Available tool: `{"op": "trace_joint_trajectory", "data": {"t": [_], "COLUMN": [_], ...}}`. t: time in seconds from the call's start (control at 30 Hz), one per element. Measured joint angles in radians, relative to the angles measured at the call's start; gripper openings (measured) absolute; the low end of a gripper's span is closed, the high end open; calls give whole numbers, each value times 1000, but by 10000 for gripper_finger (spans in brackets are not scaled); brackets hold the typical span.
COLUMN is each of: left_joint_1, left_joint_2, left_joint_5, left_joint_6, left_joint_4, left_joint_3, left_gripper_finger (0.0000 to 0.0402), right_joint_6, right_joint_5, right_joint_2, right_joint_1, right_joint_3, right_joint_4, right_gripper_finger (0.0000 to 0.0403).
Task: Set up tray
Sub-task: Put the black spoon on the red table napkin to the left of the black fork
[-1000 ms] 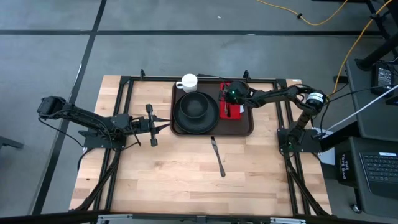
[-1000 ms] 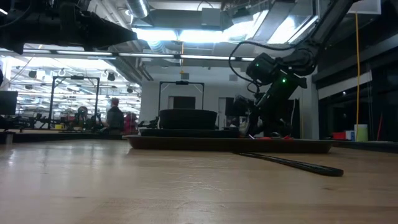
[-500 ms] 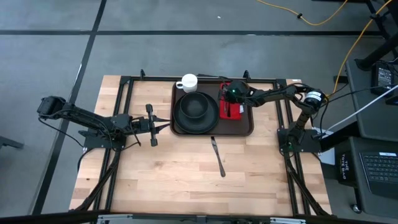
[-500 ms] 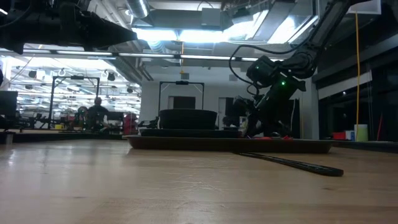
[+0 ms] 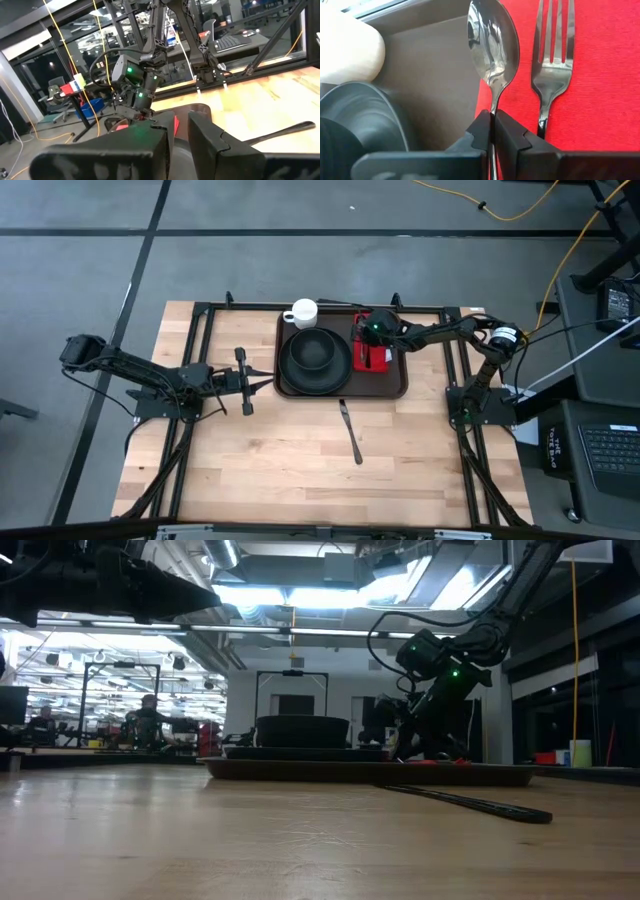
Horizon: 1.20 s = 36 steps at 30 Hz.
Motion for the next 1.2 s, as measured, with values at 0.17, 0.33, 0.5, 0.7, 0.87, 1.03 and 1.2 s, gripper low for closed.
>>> {"op": "trace_joint_trajectory", "data": {"t": [0.17,0.33,0.5,0.7,0.87,1.03,1.2], "left_joint_1": [0,0,0,0,0,0,0], "left_joint_2": [0,0,0,0,0,0,0], "left_joint_5": [0,0,0,0,0,0,0], "left_joint_6": [0,0,0,0,0,0,0], "left_joint_4": [-9,-9,-9,-8,-8,-8,-8], "left_joint_3": [0,0,0,0,0,0,0], "left_gripper_finger": [45,45,44,47,44,44,44], "right_joint_6": [4,5,21,26,24,23,22], "right_joint_5": [0,0,1,1,1,1,1], "right_joint_2": [0,0,0,0,0,0,-1], "right_joint_1": [-8,-9,-9,-9,-9,-9,-18], "right_joint_3": [0,0,0,0,0,0,0], "right_joint_4": [0,0,0,-1,-1,-1,2], "right_gripper_finger": [20,20,20,40,53,55,55]}}
